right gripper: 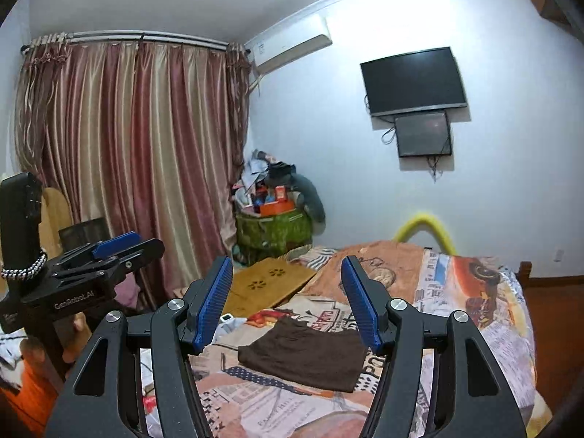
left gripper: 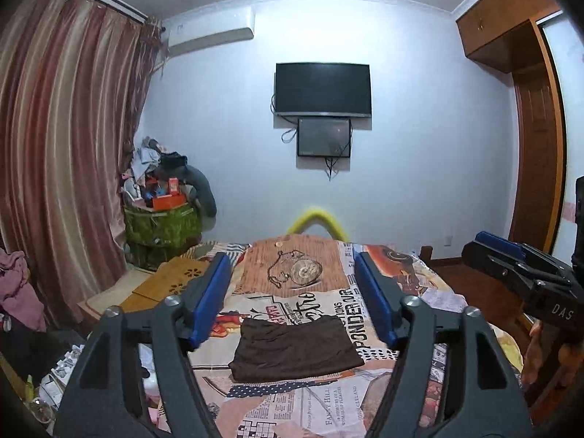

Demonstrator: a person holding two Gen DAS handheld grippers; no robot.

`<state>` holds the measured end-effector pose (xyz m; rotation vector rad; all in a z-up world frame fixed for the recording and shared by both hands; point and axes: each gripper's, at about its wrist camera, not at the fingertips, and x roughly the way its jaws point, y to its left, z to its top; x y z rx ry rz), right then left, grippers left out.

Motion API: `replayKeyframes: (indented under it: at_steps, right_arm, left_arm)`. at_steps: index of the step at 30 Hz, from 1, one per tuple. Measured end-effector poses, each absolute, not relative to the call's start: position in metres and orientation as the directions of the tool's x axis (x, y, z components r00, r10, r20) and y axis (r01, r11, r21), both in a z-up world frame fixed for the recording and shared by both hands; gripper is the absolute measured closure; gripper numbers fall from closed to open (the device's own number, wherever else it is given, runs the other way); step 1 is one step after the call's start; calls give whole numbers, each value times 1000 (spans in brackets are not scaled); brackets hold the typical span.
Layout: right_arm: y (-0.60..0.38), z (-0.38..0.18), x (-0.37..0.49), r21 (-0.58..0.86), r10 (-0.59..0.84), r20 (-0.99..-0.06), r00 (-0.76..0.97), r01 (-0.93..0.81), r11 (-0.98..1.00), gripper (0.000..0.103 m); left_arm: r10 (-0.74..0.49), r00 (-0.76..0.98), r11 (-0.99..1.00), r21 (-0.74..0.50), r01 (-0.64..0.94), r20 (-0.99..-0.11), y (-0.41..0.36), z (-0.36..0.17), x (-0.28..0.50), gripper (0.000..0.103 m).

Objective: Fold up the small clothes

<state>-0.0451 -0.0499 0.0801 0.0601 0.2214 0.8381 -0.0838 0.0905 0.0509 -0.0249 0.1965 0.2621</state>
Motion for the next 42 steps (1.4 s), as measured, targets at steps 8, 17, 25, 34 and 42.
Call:
replayKeyframes:
  at_steps: [8, 17, 25, 34, 42]
  right_arm:
    - [-50, 81, -52, 100, 686, -157, 710, -680, 726, 10]
    - [-52, 78, -55, 92, 673, -162, 722, -668, 738, 0]
    - [-55, 75, -59, 91, 669, -169, 724, -664, 742, 0]
    - [-56, 73, -60, 97, 662, -181, 727, -657, 748, 0]
    - [-59, 74, -61, 101, 656, -186, 731, -650, 753, 0]
  left_arm:
    - [273, 949, 961, 9, -275, -161, 87, 43, -95, 5]
    - [262, 953, 964, -6, -266, -153, 85, 42, -99, 0]
    - [252, 954, 966, -22, -259, -165, 86, 38, -99, 0]
    - [250, 954, 966, -25, -257, -167, 87, 39, -98, 0]
    - [240, 954, 968, -29, -249, -178, 85, 37, -95, 0]
